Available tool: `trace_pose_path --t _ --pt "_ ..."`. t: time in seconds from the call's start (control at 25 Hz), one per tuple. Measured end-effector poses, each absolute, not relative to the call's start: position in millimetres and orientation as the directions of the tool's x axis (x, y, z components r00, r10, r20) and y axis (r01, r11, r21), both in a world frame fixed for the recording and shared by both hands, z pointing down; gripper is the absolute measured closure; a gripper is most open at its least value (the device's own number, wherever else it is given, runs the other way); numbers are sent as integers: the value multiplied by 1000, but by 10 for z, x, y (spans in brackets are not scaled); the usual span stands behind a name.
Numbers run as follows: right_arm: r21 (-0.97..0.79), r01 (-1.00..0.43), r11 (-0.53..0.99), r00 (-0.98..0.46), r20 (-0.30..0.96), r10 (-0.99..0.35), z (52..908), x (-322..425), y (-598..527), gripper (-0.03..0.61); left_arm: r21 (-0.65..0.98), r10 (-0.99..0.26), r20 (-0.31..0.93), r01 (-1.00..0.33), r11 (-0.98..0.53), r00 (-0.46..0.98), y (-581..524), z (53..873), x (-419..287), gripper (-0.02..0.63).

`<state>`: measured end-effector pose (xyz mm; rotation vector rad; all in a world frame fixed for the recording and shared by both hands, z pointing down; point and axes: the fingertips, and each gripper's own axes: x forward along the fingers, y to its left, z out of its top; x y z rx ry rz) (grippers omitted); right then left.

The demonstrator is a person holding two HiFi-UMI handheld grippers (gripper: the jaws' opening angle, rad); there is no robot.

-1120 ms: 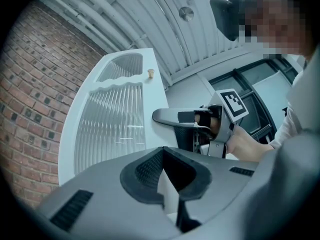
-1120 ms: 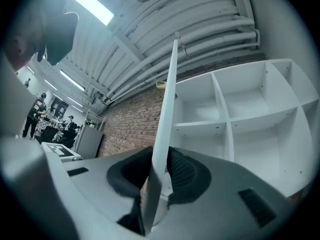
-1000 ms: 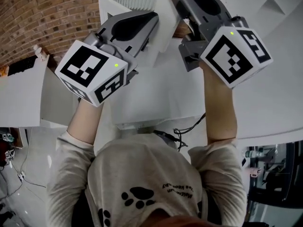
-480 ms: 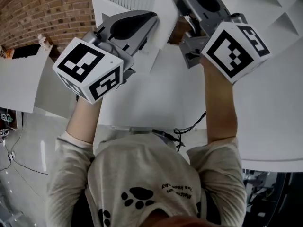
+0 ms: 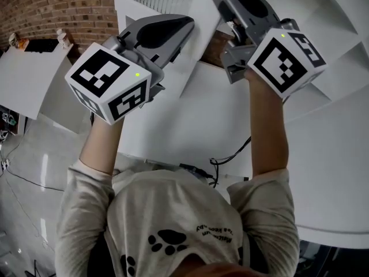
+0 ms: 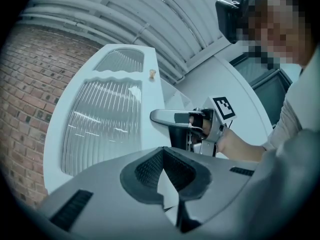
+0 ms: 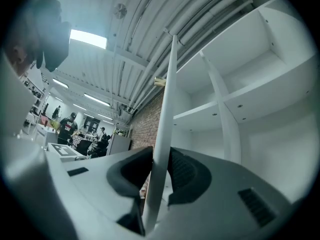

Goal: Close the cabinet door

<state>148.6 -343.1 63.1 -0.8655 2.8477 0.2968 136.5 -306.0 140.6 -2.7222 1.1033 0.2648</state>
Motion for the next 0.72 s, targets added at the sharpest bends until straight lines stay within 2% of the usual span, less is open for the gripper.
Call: trace_pose_path --t 0.72 --pt "141 -472 870 -874 -204 -441 634 1636 -3746 483 -116 -685 -194 -710 -695 702 -3430 1510 1554 604"
